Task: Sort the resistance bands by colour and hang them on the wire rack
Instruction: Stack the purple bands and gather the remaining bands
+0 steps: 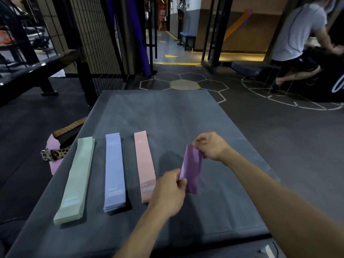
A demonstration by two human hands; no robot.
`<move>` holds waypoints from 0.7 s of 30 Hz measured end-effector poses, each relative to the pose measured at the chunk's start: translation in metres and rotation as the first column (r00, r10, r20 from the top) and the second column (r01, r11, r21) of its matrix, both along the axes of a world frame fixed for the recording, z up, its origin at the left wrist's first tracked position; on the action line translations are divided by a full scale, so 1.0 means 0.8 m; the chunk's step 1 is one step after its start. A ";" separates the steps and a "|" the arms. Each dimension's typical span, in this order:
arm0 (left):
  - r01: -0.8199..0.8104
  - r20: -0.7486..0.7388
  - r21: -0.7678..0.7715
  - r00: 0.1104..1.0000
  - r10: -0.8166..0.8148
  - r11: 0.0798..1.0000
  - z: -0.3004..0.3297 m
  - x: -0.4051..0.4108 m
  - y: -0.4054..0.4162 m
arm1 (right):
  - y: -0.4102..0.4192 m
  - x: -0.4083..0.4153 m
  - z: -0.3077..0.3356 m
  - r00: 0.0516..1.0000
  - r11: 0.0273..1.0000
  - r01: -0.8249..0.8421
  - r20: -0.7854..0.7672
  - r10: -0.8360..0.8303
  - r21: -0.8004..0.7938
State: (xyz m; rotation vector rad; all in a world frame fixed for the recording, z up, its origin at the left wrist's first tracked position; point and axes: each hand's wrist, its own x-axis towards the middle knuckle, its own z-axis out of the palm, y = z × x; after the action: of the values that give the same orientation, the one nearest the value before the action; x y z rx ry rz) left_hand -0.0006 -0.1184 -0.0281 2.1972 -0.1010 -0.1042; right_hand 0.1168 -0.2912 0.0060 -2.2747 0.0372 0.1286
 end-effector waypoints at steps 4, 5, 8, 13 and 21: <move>-0.028 -0.006 0.104 1.000 0.029 0.994 -0.003 0.014 -0.015 | -0.002 0.025 -0.024 0.994 0.987 -0.108 -0.015 0.107 -0.115; -0.024 -0.030 0.135 0.999 0.028 0.991 -0.005 0.017 -0.017 | -0.003 0.029 -0.030 0.992 0.979 -0.128 -0.024 0.125 -0.156; 0.015 -0.124 0.197 0.992 0.010 0.980 -0.009 0.024 -0.020 | -0.004 0.038 -0.043 0.988 0.962 -0.151 -0.076 0.137 -0.227; 0.079 -0.170 0.233 0.985 -0.039 0.969 -0.004 0.023 -0.024 | 0.003 0.042 -0.055 0.985 0.933 -0.167 -0.103 0.141 -0.319; 0.054 -0.026 0.509 0.999 -0.048 0.859 -0.006 0.011 -0.023 | 0.010 0.041 -0.056 0.985 0.906 -0.172 -0.078 0.154 -0.386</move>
State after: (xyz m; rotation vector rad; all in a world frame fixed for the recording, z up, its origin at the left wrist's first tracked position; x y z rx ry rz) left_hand 0.0086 -0.1366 -0.0326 2.7280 -0.1367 -0.1926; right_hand 0.1496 -0.2831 -0.0389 -2.6756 -0.1149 0.2837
